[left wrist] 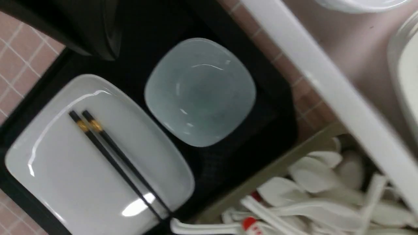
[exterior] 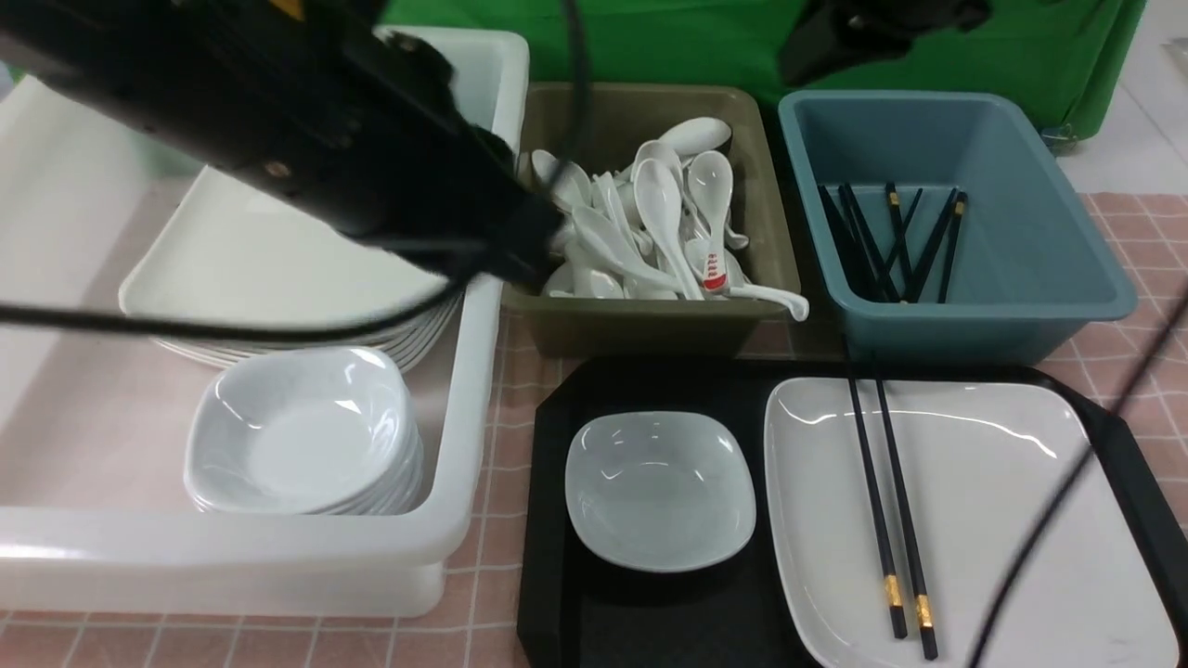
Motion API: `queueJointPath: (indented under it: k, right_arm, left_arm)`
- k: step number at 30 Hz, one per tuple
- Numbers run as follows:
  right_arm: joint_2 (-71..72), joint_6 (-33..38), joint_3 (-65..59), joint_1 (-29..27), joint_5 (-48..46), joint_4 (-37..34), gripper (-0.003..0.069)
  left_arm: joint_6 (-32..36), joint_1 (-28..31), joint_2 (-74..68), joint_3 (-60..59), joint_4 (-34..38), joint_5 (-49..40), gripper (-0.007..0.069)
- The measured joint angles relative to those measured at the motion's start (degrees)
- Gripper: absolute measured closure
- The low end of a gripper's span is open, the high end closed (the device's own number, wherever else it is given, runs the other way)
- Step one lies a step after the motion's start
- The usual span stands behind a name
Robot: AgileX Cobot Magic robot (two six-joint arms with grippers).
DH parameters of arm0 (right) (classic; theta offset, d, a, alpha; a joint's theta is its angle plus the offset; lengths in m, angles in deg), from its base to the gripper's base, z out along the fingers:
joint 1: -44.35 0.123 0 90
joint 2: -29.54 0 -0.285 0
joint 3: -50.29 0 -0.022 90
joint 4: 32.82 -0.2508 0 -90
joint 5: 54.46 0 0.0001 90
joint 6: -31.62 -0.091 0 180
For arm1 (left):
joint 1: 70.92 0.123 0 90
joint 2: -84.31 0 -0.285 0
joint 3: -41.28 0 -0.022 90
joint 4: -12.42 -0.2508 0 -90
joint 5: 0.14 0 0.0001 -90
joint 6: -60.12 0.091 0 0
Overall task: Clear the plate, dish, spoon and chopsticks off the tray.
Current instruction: Use the right arm to put the soup spoon into the small storage box in the middle, then use the right arm to grab a pair of chopsticks from the plate
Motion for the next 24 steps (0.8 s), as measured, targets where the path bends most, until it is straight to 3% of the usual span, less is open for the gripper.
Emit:
queueJointPath:
  k: [3,4,5,7,8,10,14,24]
  right_arm:
    - [6.99,0.03,-10.19,0.06,0.06,3.4,0.0583]
    - [11.53,-0.12,-19.5,0.06,0.11,6.28,0.0519]
    - [12.05,-0.17,-19.5,0.06,0.11,6.28,0.0519]
    - [16.09,-1.67,-30.03,0.06,0.25,8.91,0.0416]
    - [18.97,-2.58,-38.12,0.06,0.89,9.87,0.0325]
    - [20.58,-3.14,-46.93,0.41,3.78,10.38,0.0233]
    - [20.08,-3.43,-58.11,2.08,14.0,10.86,0.0111]
    - [10.79,-4.96,-62.91,3.54,23.08,10.88,0.008]
  left_arm:
    - [-0.21,-3.91,0.0,-1.02,-0.13,0.0,0.0627]
    - [-0.33,-6.51,0.0,-2.43,-0.57,0.48,0.0627]
    - [-0.32,-6.51,0.0,-2.43,-0.66,0.57,0.0627]
    - [-0.76,-8.74,0.0,-4.56,-1.07,2.04,0.0627]
    - [-1.26,-10.04,0.0,-6.58,-1.43,4.42,0.0627]
    - [-1.31,-10.93,0.0,-9.14,-1.61,7.07,0.0627]
    - [-1.33,-11.84,-0.52,-12.91,-2.0,11.34,0.0627]
    - [1.69,-17.02,-7.98,-15.0,-1.78,20.85,0.0627]
